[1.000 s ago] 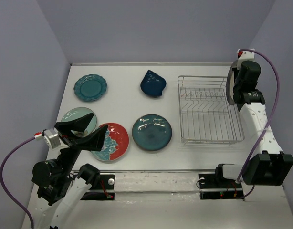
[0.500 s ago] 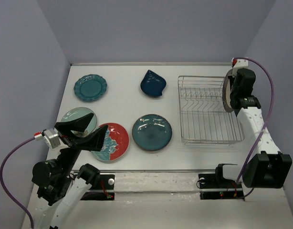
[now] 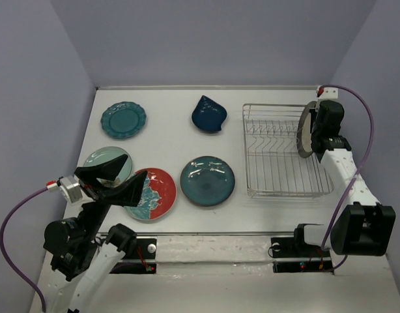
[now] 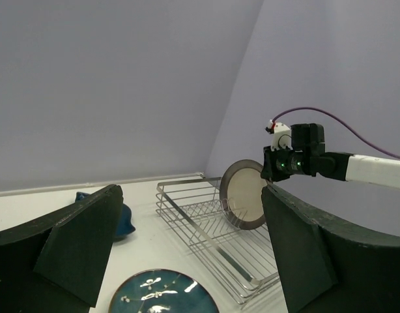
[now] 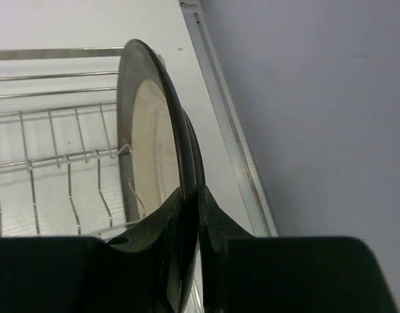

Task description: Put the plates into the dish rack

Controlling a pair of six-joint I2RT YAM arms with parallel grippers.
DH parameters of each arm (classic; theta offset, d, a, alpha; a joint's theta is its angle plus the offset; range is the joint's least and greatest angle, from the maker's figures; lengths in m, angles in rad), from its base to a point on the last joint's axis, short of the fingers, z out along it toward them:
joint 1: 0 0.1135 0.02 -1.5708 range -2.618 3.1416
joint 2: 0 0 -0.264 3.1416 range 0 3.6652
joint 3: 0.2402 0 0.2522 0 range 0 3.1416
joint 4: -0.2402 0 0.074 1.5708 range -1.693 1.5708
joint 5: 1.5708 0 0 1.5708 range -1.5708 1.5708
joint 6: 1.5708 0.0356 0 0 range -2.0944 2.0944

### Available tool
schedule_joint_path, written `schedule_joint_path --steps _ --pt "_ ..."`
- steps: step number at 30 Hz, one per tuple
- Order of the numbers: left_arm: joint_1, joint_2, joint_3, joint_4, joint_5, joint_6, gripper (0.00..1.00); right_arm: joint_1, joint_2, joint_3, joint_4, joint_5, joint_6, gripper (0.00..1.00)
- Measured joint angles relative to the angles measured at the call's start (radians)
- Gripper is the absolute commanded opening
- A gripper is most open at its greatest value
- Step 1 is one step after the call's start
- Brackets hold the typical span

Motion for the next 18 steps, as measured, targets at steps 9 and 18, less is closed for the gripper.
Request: schedule_joint_path --steps 9,18 --pt "0.0 0.004 0.0 0.0 0.0 -0.001 0.99 0.002 -0.035 0.035 -0.001 0.04 0.114 0.78" --pt "0.0 0.057 0.0 -0.008 -0.016 -0.001 0.99 0.002 -0.079 0.281 -0.156 -0.074 0.361 0.77"
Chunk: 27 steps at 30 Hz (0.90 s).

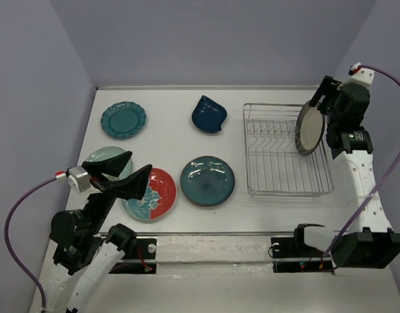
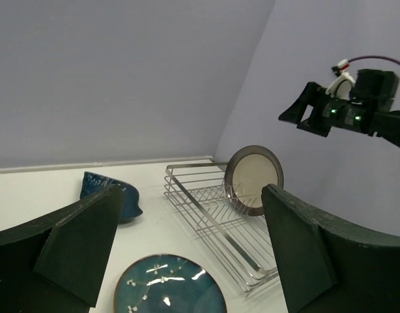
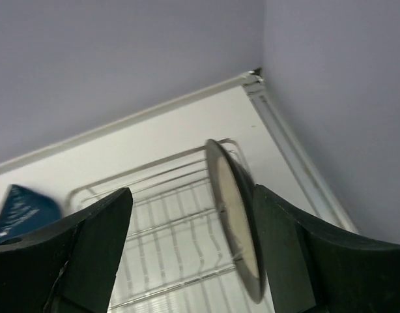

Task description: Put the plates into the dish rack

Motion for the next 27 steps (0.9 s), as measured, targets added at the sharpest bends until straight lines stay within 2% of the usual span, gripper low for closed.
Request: schedule_joint_path --steps 2,6,8,10,12,15,17,19,21,22,24,27 --pt "0.001 0.031 0.003 -0.012 -0.008 -0.001 0.99 0.003 -0.036 0.005 -0.016 -0.085 0.064 0.7" --pt "0.006 0.096 0.01 -0.03 -0.016 -0.001 0.99 0.088 -0.087 -0.021 -0.009 -0.224 0.167 0.65" --pt "0.018 0.13 0.012 -0.042 -0.03 -0.004 0.99 0.214 -0.078 -0.037 -0.005 -0.248 0.196 0.61" --pt "0.039 0.154 0.012 -0.055 -0.05 -0.007 0.99 0.42 0.003 -0.036 0.025 -0.28 0.212 0.45" --pt "0.064 0.161 0.012 -0.072 -0.09 -0.01 0.99 0.563 0.119 -0.027 0.076 -0.326 0.232 0.31" --pt "0.111 0.161 0.013 -0.09 -0.148 -0.016 0.99 0.665 0.283 -0.029 0.119 -0.393 0.26 0.25" --pt "0.138 0.161 0.013 -0.101 -0.191 -0.021 0.99 0.701 0.402 -0.026 0.152 -0.452 0.277 0.25" --pt "0.156 0.162 0.013 -0.109 -0.219 -0.026 0.99 0.727 0.5 0.002 0.146 -0.509 0.277 0.3" --pt "0.175 0.166 0.013 -0.114 -0.242 -0.03 0.99 0.745 0.59 0.066 0.144 -0.562 0.27 0.41" --pt "0.183 0.171 0.016 -0.118 -0.248 -0.032 0.99 0.76 0.651 0.127 0.13 -0.605 0.256 0.52" --pt "0.196 0.185 0.02 -0.12 -0.252 -0.034 0.99 0.782 0.751 0.238 0.121 -0.675 0.237 0.62" --pt "0.214 0.201 0.021 -0.122 -0.247 -0.034 0.99 0.814 0.883 0.404 0.048 -0.795 0.181 0.66"
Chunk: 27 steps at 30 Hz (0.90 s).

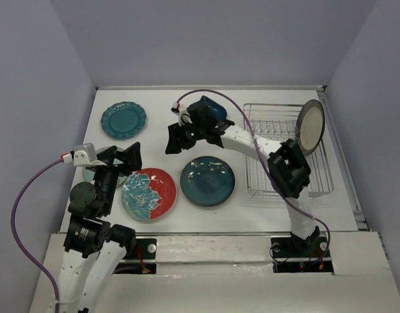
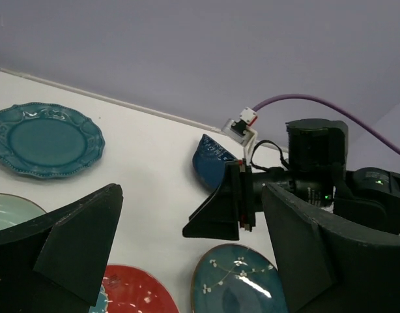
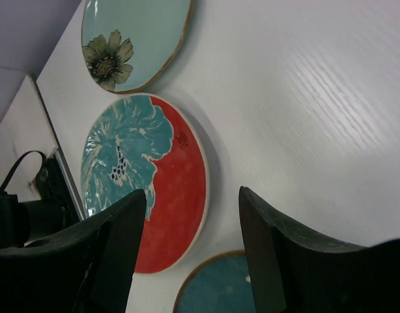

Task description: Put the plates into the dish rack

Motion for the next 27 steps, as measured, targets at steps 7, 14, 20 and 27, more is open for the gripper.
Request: schedule_joint_path --steps 7,14,20,27 --pt "0.02 0.015 0.0 -0.001 0.013 0.0 0.99 0.038 0.203 0.196 -0.11 -0.108 -0.069 0.66" --pt "0.024 0.02 0.0 -0.001 0.028 0.0 0.99 0.043 0.318 0.254 -0.172 -0.151 -0.069 0.66" --pt "0.024 0.02 0.0 -0.001 0.032 0.0 0.99 0.064 0.393 0.313 -0.179 -0.23 -0.053 0.62" --pt "0.024 0.02 0.0 -0.001 0.038 0.0 0.99 0.084 0.441 0.343 -0.176 -0.328 -0.027 0.48"
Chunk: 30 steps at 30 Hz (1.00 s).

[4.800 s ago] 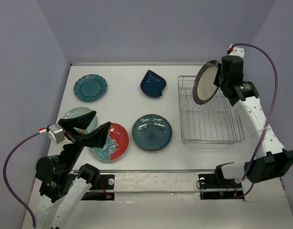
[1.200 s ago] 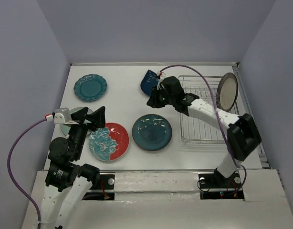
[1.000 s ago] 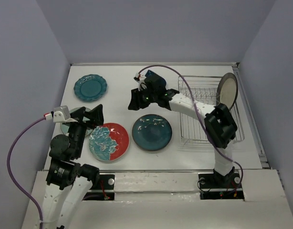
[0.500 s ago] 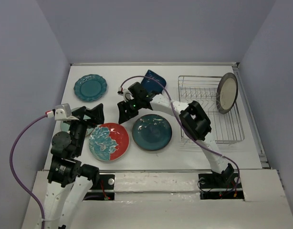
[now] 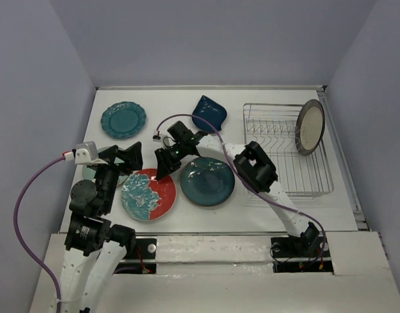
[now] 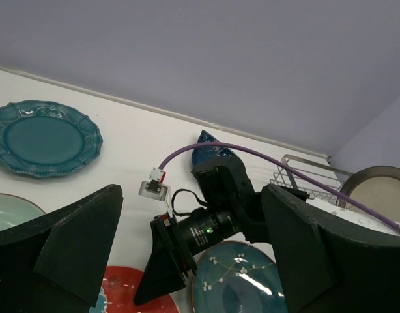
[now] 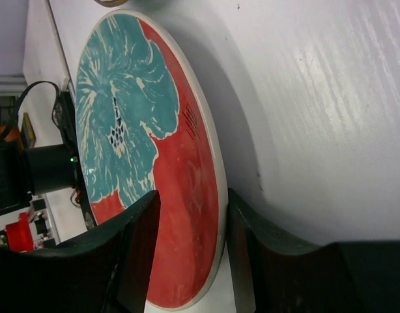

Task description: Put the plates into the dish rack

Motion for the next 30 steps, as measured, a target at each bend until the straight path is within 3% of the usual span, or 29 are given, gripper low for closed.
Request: schedule_joint_path --steps 5,13,24,30 --pt "0.0 -0.001 0.0 0.0 0.001 0.0 0.99 -0.003 0.014 0.0 0.0 -0.043 0.018 0.37" --pt "0.0 -0.011 0.0 0.0 0.001 0.0 0.99 -0.002 0.034 -0.008 -0.016 -0.095 0.047 0.07" --pt "0.0 -0.024 0.0 0.001 0.001 0.0 0.99 0.0 0.019 -0.009 -0.039 -0.115 0.079 0.07" --pt "0.0 -0.039 0.0 0.0 -0.001 0.0 0.99 0.005 -0.137 -0.103 -0.02 -0.014 0.079 0.07"
